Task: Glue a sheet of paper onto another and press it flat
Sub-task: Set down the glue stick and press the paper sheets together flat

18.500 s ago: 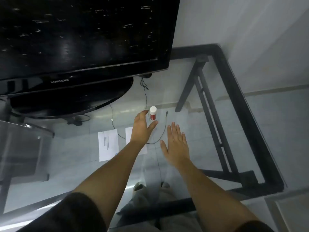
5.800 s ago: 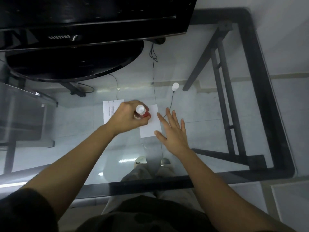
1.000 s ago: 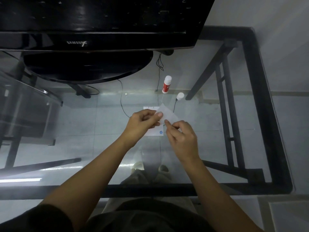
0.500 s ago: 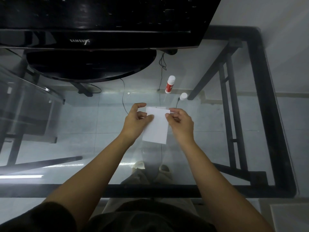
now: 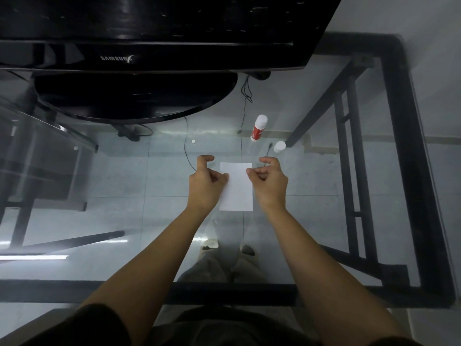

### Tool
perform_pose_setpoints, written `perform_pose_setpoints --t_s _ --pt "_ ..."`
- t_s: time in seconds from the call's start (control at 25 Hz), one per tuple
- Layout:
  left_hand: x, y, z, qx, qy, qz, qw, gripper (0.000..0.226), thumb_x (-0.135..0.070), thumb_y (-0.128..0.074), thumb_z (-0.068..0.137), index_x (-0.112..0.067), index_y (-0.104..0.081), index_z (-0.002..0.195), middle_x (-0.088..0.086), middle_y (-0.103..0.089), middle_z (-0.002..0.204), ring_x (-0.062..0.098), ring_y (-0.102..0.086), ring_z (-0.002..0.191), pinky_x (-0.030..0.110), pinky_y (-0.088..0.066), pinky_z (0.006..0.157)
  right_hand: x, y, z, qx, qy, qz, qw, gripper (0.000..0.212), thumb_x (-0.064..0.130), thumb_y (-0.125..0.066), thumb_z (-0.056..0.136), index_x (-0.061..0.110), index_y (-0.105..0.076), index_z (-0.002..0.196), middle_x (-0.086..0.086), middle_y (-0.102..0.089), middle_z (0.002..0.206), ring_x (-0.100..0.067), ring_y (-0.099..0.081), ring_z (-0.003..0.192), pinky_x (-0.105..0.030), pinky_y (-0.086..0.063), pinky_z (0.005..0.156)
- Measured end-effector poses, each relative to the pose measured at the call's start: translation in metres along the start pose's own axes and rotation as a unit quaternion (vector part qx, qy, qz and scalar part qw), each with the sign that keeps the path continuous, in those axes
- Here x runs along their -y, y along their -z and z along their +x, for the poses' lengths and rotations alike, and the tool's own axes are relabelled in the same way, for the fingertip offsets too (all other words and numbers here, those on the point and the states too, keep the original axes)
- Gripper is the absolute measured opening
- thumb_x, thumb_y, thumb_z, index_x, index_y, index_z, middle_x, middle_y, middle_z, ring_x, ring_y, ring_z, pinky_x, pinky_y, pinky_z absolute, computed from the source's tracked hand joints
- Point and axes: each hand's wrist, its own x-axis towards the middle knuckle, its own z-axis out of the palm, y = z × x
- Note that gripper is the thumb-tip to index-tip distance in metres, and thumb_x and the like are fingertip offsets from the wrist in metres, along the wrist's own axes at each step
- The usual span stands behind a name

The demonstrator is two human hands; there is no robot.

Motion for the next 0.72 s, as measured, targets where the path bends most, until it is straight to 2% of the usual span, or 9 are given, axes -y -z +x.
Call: perform_pose_setpoints --t_s 0.28,0.56,0.72 --pt "-0.002 -0.004 0.005 -0.013 0.022 0.023 0.999 0.04 -0.017 -0.065 0.084 -0.015 -0.04 0.116 -0.01 -0.054 0.061 0.004 -0.053 0.057 0.006 -0.034 0.048 -0.003 -0.004 0.003 -0.008 0.004 -0.016 1.0 0.032 0.017 -0.067 0.084 0.01 -0.054 0.113 0.004 -0.063 0.077 -0.005 -0.057 0.068 -0.005 -0.039 0.067" --pt "-0.011 -0.001 0.008 0.0 0.043 0.038 0.998 0.041 -0.016 -0.063 0.086 -0.012 -0.038 0.118 -0.008 -0.052 0.064 0.005 -0.05 0.057 0.009 -0.036 0.049 -0.001 -0.005 0.003 -0.013 0.004 -0.039 0.999 0.032 0.017 -0.066 0.085 0.009 -0.054 0.113 0.001 -0.065 0.08 -0.005 -0.055 0.067 -0.002 -0.036 0.064" --pt "-0.015 -0.001 0.008 0.002 0.057 0.036 0.998 0.042 -0.015 -0.063 0.086 -0.011 -0.038 0.119 0.001 -0.057 0.072 0.005 -0.05 0.059 0.02 -0.042 0.06 0.0 -0.006 0.003 -0.016 0.005 -0.051 0.999 0.03 0.018 -0.066 0.084 0.009 -0.055 0.111 -0.003 -0.069 0.082 -0.007 -0.056 0.068 -0.012 -0.043 0.071"
